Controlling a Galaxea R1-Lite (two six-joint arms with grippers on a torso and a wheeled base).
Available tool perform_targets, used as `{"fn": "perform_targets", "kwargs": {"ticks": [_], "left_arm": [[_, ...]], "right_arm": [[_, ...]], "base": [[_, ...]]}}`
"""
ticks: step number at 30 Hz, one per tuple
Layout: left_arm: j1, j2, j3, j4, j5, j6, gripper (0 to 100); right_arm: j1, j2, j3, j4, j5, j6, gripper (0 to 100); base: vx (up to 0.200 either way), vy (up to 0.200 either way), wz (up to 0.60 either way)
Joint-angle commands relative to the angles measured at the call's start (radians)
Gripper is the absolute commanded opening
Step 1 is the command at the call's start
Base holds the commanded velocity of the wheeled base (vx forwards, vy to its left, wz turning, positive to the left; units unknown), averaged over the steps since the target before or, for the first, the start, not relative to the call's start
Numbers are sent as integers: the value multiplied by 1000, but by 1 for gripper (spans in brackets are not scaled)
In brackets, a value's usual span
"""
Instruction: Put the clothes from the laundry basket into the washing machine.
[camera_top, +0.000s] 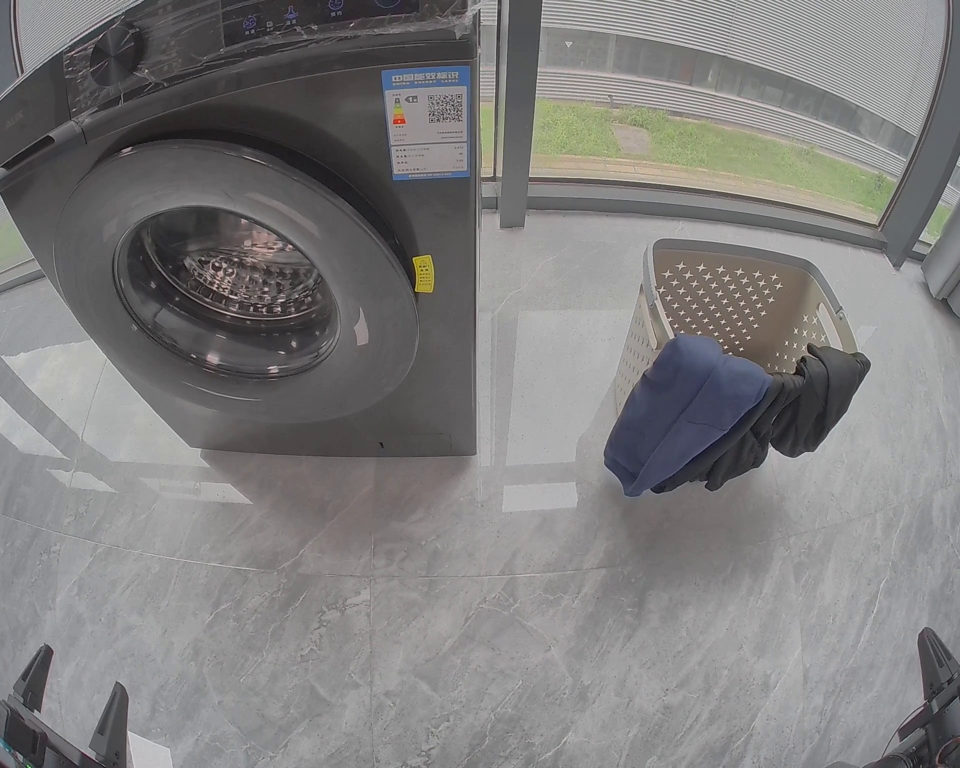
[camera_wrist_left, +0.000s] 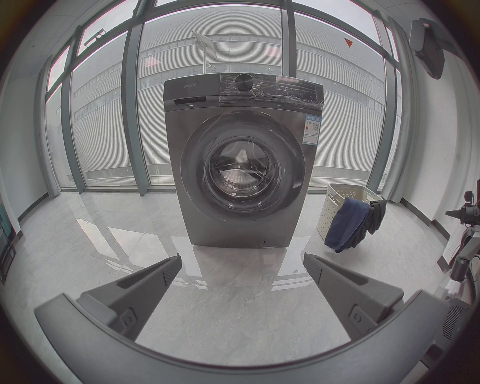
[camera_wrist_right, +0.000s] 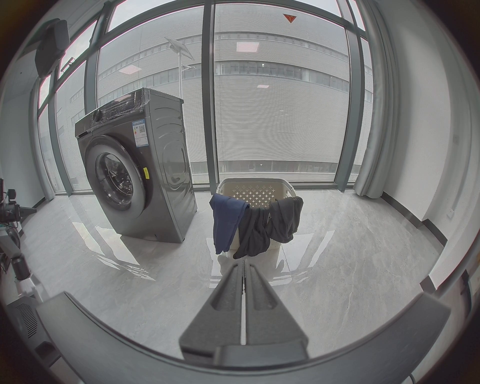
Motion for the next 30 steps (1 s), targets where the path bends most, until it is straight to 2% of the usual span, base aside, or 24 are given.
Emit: {"fn": "perform_targets", "kwargs": {"ticks": [1, 13, 19, 30], "left_arm": [[1, -10, 16, -1, 0, -3, 100], [-1, -12, 18, -1, 0, -3, 100], [1, -10, 18, -1, 0, -3, 100], [-1, -12, 18, 1, 0, -3, 100]], "right_arm": [[0, -13, 16, -1, 0, 0, 0], [0, -13, 16, 1, 0, 0, 0], [0, -13, 16, 1, 0, 0, 0], [-2, -13, 16, 1, 0, 0, 0]], "base": [[0, -200, 0], [0, -200, 0], [0, 0, 0], [200, 0, 0]]}}
